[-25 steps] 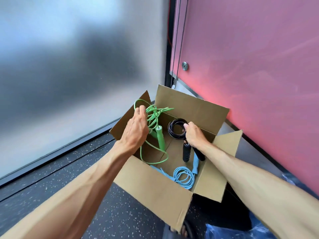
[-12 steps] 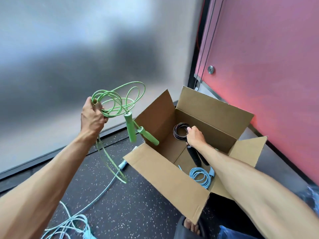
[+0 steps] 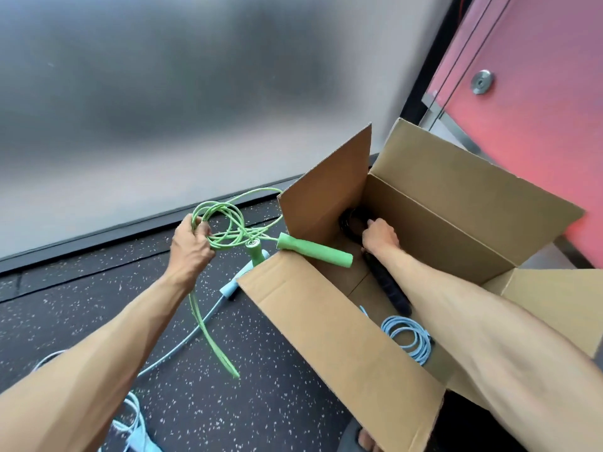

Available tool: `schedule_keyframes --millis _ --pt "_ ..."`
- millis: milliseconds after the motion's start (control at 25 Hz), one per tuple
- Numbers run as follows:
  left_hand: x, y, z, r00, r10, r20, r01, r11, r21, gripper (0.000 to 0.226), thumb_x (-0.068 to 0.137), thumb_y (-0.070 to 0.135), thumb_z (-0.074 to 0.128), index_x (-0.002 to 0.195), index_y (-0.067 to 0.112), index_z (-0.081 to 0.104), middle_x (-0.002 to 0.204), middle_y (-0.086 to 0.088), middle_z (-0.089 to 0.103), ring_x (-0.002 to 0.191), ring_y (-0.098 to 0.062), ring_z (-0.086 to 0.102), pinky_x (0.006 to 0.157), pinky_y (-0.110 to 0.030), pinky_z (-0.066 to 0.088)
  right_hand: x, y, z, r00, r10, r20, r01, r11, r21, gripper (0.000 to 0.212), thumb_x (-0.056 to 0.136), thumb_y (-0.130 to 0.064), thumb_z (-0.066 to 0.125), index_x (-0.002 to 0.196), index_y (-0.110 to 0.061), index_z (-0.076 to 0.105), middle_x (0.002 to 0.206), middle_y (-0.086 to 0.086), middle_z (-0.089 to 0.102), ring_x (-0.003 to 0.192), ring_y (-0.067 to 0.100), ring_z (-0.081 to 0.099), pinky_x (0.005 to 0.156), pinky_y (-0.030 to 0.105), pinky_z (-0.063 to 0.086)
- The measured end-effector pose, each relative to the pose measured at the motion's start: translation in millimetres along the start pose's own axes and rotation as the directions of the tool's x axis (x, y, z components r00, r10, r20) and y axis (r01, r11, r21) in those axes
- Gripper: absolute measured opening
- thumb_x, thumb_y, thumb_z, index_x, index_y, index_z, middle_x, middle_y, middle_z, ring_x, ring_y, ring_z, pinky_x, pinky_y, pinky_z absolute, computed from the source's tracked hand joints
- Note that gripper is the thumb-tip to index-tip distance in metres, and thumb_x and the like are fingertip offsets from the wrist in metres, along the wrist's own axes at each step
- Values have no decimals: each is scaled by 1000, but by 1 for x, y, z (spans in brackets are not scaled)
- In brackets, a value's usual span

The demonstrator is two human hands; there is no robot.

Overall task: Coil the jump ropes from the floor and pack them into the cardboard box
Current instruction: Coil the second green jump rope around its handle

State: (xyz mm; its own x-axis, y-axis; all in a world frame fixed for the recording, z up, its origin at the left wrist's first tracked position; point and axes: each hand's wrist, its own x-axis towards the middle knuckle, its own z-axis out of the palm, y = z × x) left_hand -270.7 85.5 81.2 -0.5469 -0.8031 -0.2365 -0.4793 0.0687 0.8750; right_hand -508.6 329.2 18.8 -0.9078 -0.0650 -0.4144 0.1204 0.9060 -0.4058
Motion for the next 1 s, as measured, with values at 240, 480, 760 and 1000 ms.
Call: schedule_keyframes --millis 240,480,760,1000 --pt "8 -23 17 997 -44 69 42 998 36 19 107 18 36 92 11 47 78 -3 50 59 -14 48 50 -25 47 6 12 23 999 1 -38 -15 929 -370 35 93 -20 51 126 -10 61 133 14 59 126 34 50 97 38 41" --pt "-8 -13 4 996 -30 88 24 997 69 21 106 17 35 89 11 45 75 -5 49 63 -19 48 59 -37 46 -14 -1 -2 994 -50 -102 1 903 -429 54 103 -44 31 136 -3 45 138 22 50 129 37 43 100 46 39" --pt "-67 44 -64 998 50 48 -58 984 170 20 106 18 35 99 4 48 79 -10 53 62 -20 47 54 -37 42 -124 -41 -73 955 -278 -99 219 893 -392 43 99 -36 39 129 -7 49 135 18 50 128 35 43 100 46 38" --pt "-139 102 -129 977 188 101 -206 956 210 22 107 21 35 105 6 51 89 -11 61 64 -15 52 58 -31 44 -269 -110 -124 715 -698 45 673 670 -313 30 90 -14 39 118 -11 50 118 14 57 114 33 52 94 43 45"
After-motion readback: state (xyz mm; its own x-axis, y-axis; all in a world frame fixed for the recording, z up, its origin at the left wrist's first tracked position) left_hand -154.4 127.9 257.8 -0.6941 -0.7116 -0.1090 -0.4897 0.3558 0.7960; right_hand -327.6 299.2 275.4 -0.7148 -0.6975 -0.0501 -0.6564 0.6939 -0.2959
